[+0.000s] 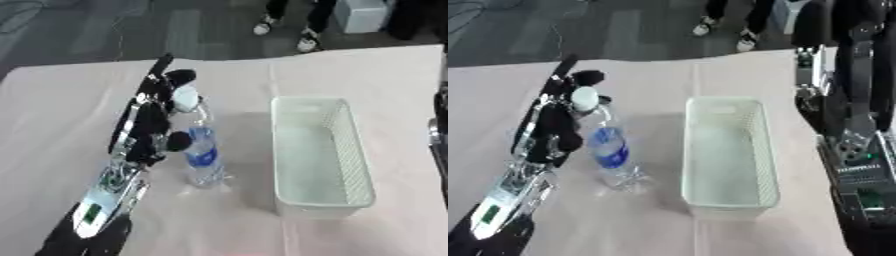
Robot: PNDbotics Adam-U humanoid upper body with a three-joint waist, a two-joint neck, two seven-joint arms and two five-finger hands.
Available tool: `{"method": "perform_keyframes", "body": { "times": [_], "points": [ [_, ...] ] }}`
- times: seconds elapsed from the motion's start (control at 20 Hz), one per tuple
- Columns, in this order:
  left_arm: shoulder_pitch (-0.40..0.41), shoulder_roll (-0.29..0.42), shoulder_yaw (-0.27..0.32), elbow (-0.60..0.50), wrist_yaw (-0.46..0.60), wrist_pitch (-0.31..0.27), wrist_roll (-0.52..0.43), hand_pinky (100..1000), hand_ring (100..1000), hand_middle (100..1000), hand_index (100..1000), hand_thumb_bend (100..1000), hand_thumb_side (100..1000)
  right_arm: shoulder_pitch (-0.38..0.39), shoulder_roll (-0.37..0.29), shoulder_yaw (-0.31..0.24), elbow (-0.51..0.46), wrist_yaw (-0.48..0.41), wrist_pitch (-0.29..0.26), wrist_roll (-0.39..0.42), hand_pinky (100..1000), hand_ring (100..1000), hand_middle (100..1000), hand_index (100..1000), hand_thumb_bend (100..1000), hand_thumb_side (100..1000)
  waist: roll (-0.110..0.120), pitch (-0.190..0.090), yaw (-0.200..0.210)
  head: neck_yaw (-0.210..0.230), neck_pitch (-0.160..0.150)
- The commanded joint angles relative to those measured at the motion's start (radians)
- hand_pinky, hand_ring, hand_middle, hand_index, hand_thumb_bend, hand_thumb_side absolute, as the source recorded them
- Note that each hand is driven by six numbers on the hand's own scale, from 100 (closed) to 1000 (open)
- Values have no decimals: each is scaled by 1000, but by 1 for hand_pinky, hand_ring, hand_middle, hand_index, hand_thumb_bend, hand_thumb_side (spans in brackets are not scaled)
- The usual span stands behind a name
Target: Pick up objects on the table and place them in the box.
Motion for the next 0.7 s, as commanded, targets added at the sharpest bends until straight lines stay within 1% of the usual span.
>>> {"method": "perform_keyframes", "body": {
  "times": [0.05,0.5,0.6,0.65,0.7],
  "points": [
    [-4,-1,-5,-11,-32,5,4,682,880,722,1000,1000,386,-15,-7,-7,-13,-3,-2,3,530,736,853,828,100,1000,-1,-16,1,-1,-1],
    [6,-18,-19,12,-67,7,4,677,876,716,1000,1000,396,-17,-5,-8,-13,-5,-1,3,529,735,852,826,100,1000,4,-14,-3,-2,-3],
    [9,-21,-23,23,-79,13,-2,660,865,704,1000,1000,381,-18,-4,-7,-13,-7,-1,3,529,734,851,826,100,1000,5,-14,-3,-1,-3],
    [10,-22,-25,30,-85,17,-5,618,840,688,1000,1000,371,-18,-4,-7,-13,-8,-1,3,529,734,851,826,100,1000,5,-14,-4,0,-3],
    [11,-24,-27,37,-92,20,-8,618,840,688,1000,1000,371,-19,-4,-6,-13,-8,-2,4,529,734,851,826,100,1000,5,-14,-4,0,-4]
  ]
}}
